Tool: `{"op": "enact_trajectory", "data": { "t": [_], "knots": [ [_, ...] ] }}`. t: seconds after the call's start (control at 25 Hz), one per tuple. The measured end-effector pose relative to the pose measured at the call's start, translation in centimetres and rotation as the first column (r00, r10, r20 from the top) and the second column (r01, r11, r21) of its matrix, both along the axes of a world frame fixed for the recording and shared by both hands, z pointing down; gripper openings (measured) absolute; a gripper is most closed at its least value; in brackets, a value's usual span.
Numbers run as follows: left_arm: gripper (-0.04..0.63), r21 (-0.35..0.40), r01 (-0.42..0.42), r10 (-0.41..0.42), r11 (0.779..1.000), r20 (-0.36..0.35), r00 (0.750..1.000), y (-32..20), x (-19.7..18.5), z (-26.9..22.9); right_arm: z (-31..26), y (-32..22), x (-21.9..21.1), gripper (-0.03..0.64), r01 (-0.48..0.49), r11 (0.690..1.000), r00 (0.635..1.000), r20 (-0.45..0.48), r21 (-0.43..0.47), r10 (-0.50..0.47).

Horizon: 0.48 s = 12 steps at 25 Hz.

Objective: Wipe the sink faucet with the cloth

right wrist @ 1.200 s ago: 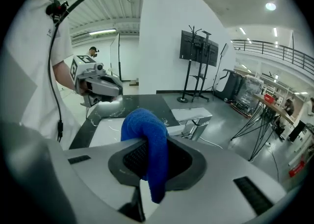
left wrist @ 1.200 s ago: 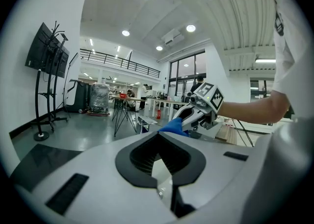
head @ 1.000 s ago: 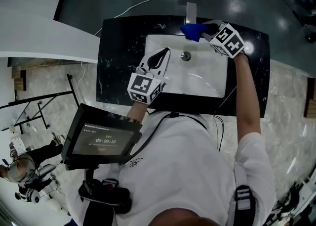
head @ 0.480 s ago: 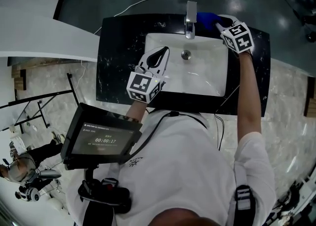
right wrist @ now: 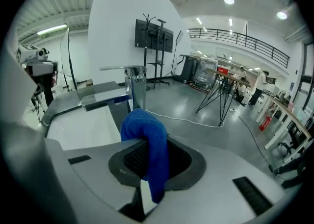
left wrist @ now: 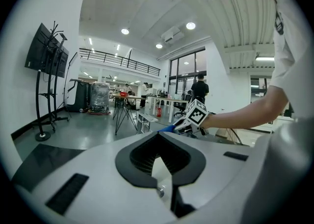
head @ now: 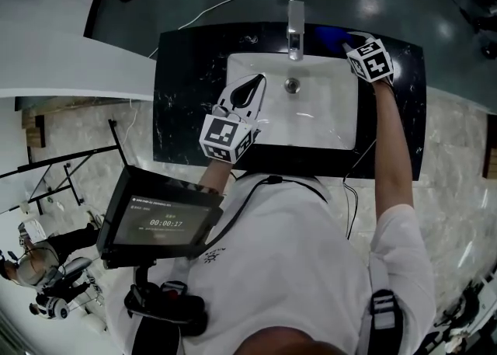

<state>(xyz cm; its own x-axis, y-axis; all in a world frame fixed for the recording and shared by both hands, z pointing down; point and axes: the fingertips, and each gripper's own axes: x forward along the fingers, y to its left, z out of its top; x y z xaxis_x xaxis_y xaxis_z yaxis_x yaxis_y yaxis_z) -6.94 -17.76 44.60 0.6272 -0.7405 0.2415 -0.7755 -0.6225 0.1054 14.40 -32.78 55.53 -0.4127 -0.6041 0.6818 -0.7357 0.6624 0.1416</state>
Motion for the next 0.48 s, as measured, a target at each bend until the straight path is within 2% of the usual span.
{"op": "enact_trajectory", "data": {
  "t": [0.16,0.28,0.36,0.48],
  "knots": [
    [0.002,0.001,0.016,-0.016,1.0,0.001,1.0,-0.1,-0.4,0.0,2.5,-1.2,-2.5,0.054,0.021,1.0,0.997,-0.076,-0.021,-0.022],
    [0.002,-0.001,0.023,-0.023,1.0,0.003,1.0,0.0,-0.6,0.1,3.5,-1.6,-4.6,0.054,0.043,0.999,0.994,-0.099,-0.026,-0.046],
    [0.002,0.0,0.025,-0.025,1.0,0.003,1.0,0.0,-0.6,0.1,3.5,-1.7,-5.8,0.055,0.061,0.998,0.994,-0.089,-0.023,-0.063],
    [0.002,-0.001,0.026,-0.026,1.0,0.002,1.0,0.0,-0.7,0.2,2.1,-1.7,-6.8,0.054,0.07,0.998,0.997,-0.012,0.0,-0.07]
  ]
}}
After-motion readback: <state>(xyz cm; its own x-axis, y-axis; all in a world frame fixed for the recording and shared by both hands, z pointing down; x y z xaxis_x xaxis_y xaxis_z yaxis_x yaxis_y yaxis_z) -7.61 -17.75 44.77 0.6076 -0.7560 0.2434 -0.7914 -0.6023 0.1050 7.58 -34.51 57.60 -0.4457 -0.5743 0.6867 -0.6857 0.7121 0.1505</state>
